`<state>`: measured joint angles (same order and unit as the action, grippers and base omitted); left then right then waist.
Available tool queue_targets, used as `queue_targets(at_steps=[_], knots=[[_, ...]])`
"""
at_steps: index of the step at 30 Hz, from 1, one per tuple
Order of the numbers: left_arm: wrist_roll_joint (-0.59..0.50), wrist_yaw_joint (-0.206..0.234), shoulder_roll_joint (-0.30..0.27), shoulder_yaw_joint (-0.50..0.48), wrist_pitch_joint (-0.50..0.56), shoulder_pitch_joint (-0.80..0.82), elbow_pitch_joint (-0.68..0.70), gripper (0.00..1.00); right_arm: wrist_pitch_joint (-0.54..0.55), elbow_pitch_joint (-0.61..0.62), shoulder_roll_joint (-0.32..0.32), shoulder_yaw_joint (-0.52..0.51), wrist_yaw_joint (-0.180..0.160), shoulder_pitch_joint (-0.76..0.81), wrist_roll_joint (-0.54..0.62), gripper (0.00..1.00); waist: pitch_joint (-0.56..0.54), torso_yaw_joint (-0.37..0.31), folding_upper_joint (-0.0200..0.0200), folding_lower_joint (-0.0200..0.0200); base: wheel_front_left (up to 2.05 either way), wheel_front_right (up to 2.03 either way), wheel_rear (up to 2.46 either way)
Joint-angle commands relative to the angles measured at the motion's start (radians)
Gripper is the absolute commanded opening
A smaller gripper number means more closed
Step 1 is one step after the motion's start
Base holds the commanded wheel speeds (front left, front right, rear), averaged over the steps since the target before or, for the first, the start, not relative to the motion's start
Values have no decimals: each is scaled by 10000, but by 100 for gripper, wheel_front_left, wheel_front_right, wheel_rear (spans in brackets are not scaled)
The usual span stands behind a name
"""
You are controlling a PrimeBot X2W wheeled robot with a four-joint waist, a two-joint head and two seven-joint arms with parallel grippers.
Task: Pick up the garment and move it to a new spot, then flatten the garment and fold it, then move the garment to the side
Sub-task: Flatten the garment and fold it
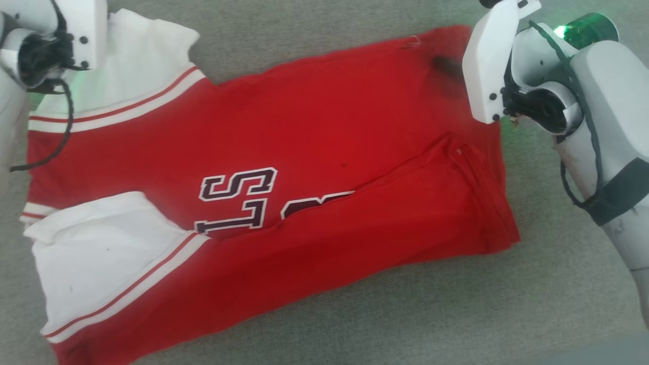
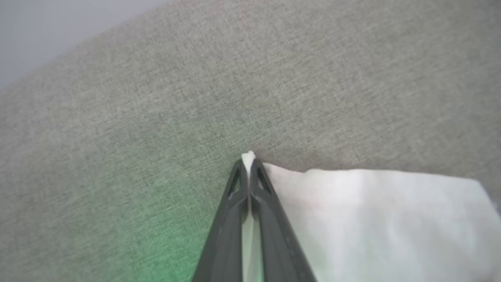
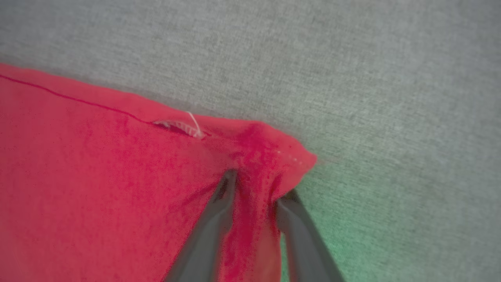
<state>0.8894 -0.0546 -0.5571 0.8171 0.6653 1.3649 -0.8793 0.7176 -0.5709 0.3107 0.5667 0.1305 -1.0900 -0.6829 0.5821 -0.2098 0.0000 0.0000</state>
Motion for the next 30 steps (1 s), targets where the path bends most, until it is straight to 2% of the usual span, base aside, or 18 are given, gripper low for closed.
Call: queue_targets(at_steps=[1,9,16,22,26,30], knots=[[-37,-11,88,173,14,-298,-361,0,77,-412,75,315,0,239,-68,0,-79,144,0,0,0,0,0],[77,-256,372,206,20,18,-181,0,-841,-417,739,525,-9,200,-228,0,-579,613,0,0,0,0,0],[171,-328,397,306,499,-62,530,0,-1659,83,1409,586,-6,665,-324,0,-1249,1146,0,0,0,0,0],[403,4,67,346,1012,-591,1796,0,-2024,713,1843,440,-6,1296,-300,0,-1849,1507,0,0,0,0,0],[644,385,-298,336,1351,-1223,3048,0,-2071,1287,2160,244,-5,1855,-320,0,-2236,1734,0,0,0,0,0],[847,1200,-1093,306,1893,-2211,5047,0,-1857,2136,2582,-109,-5,2710,-357,0,-2655,1931,0,0,0,0,0]])
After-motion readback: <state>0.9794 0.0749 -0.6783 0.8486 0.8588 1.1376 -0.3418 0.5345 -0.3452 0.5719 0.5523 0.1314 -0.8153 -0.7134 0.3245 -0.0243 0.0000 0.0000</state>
